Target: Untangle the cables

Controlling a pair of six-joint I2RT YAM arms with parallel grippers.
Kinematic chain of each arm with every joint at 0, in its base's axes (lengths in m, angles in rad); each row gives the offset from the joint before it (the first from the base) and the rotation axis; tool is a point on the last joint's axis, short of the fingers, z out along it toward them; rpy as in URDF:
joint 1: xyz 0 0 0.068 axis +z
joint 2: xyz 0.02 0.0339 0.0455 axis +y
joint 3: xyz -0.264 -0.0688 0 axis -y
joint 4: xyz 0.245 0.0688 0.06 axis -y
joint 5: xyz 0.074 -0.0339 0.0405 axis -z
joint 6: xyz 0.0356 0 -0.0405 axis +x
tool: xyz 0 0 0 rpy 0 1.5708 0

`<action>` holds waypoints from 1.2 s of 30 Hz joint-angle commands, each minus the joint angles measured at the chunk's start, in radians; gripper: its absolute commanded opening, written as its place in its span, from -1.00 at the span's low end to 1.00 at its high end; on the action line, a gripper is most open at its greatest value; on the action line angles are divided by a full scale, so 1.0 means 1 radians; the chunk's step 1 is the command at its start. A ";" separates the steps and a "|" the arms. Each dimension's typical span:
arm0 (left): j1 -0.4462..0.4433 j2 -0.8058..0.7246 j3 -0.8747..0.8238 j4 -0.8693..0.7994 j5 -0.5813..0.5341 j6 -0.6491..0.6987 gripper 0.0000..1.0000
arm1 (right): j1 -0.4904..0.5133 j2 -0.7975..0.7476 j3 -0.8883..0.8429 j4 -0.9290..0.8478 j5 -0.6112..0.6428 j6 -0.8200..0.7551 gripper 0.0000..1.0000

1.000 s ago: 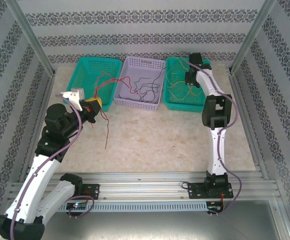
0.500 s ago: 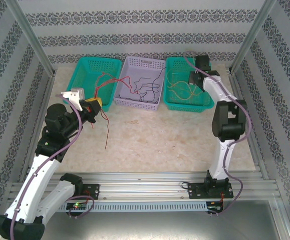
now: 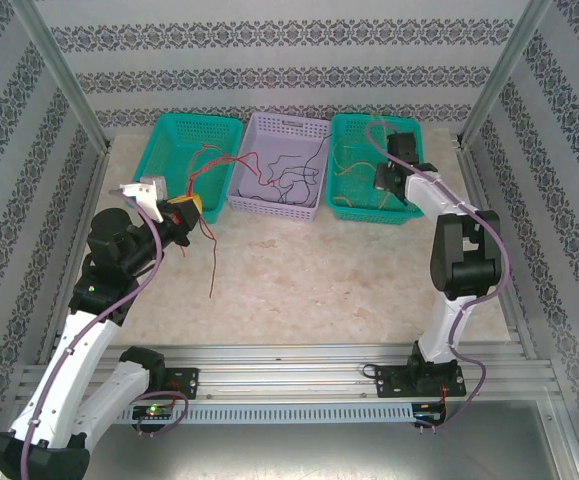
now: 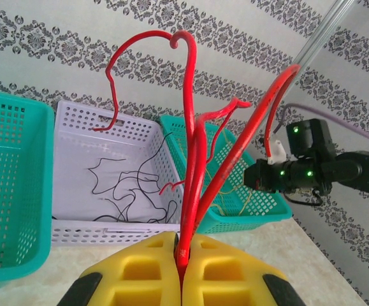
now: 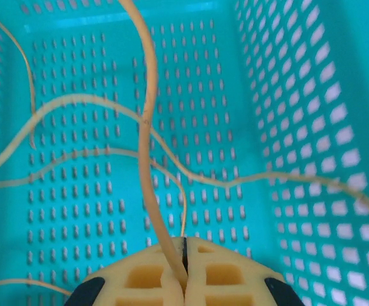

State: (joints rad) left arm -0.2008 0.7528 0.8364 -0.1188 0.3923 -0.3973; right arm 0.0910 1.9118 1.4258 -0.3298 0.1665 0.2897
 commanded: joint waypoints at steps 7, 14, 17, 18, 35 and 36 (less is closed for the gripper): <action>0.013 -0.020 0.026 0.046 0.013 -0.004 -1.00 | 0.042 0.141 0.152 -0.167 0.004 0.003 -1.00; 0.013 -0.023 0.027 0.044 0.012 -0.002 -1.00 | 0.022 0.312 0.370 -0.409 -0.047 0.009 -1.00; 0.014 -0.017 0.027 0.045 0.015 -0.005 -1.00 | 0.017 0.335 0.390 -0.419 -0.076 0.000 -1.00; 0.014 -0.013 0.028 0.047 0.016 -0.007 -1.00 | 0.021 0.355 0.415 -0.444 -0.073 -0.008 -1.00; 0.014 0.015 0.031 0.035 0.009 -0.004 -1.00 | 0.012 0.066 0.307 -0.305 -0.052 0.026 -0.19; 0.014 0.019 0.033 0.034 0.011 -0.005 -1.00 | 0.012 0.033 0.287 -0.285 -0.043 0.028 -0.10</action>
State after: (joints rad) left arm -0.2008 0.7689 0.8364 -0.1188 0.3923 -0.3977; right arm 0.1020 2.0613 1.7416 -0.6891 0.0998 0.3061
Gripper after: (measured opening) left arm 0.046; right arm 0.426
